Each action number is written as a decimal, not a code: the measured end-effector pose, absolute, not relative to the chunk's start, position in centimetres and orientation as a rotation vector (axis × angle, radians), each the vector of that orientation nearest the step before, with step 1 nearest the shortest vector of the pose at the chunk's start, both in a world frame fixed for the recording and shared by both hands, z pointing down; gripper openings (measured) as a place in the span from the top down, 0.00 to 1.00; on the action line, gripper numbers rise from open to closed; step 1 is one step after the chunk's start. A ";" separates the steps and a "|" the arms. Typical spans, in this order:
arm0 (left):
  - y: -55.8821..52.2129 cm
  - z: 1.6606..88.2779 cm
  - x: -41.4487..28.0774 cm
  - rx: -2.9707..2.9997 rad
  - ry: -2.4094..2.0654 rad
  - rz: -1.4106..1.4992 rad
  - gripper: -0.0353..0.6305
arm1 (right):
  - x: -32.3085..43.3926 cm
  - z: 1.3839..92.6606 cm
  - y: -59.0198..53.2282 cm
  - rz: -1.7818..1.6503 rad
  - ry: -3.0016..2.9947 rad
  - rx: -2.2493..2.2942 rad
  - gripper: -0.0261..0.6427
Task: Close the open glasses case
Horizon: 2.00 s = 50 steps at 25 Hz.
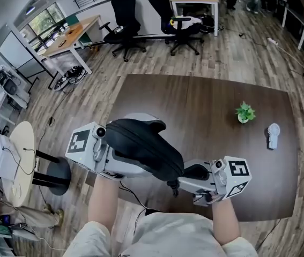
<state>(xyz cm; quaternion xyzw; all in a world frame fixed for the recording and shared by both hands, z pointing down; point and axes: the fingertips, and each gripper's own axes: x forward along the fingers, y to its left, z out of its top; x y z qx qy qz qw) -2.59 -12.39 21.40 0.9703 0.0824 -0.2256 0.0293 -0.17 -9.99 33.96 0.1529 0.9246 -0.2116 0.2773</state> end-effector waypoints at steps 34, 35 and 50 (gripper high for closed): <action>-11.2 32.2 2.2 3.358 -0.098 0.258 0.55 | 1.8 36.7 -12.5 -0.529 2.717 0.160 0.96; -11.3 32.2 2.3 3.366 -0.102 0.264 0.55 | 1.9 36.7 -12.6 -0.528 2.711 0.160 0.96; -13.0 36.5 2.7 3.467 -0.221 0.619 0.56 | 2.7 36.6 -13.4 -0.466 2.789 0.078 0.96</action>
